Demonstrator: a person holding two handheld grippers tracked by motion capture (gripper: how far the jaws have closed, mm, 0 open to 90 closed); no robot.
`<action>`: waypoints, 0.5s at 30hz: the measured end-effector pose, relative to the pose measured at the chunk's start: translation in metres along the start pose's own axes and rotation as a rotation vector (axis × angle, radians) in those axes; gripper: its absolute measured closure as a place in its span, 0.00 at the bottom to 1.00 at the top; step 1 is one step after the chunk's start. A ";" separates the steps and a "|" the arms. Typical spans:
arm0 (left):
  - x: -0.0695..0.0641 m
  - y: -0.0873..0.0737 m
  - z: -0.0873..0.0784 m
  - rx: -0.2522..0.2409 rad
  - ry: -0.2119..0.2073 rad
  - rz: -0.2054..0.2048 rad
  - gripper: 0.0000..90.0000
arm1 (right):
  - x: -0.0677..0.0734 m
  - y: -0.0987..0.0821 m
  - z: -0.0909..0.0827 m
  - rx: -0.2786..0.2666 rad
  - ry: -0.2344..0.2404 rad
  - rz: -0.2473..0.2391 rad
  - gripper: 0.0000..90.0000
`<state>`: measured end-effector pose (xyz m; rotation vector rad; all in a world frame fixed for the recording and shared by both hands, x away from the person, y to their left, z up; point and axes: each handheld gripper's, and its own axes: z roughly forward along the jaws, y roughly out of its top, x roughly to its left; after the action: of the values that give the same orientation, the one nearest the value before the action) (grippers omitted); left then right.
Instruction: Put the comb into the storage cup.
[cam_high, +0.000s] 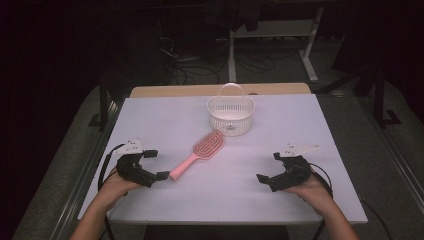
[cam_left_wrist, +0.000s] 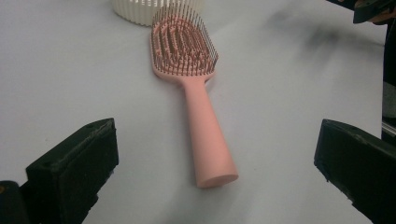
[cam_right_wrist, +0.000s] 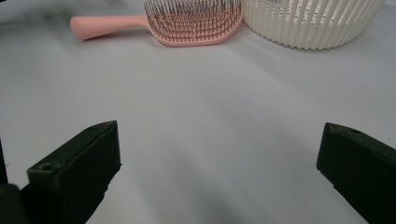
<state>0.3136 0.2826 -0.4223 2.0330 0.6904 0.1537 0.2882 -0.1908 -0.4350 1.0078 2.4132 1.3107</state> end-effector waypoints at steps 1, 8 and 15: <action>0.000 0.000 0.000 0.000 0.000 0.000 0.00 | 0.000 0.000 0.000 0.000 0.000 0.000 0.00; 0.000 0.003 0.001 0.000 -0.010 0.000 0.00 | 0.001 -0.001 -0.002 -0.006 -0.003 0.003 0.00; -0.001 0.007 0.003 -0.011 -0.014 -0.007 0.00 | 0.001 -0.002 -0.004 -0.017 -0.002 0.009 0.00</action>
<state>0.3168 0.2775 -0.4181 2.0192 0.6861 0.1393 0.2849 -0.1935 -0.4344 1.0164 2.3953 1.3303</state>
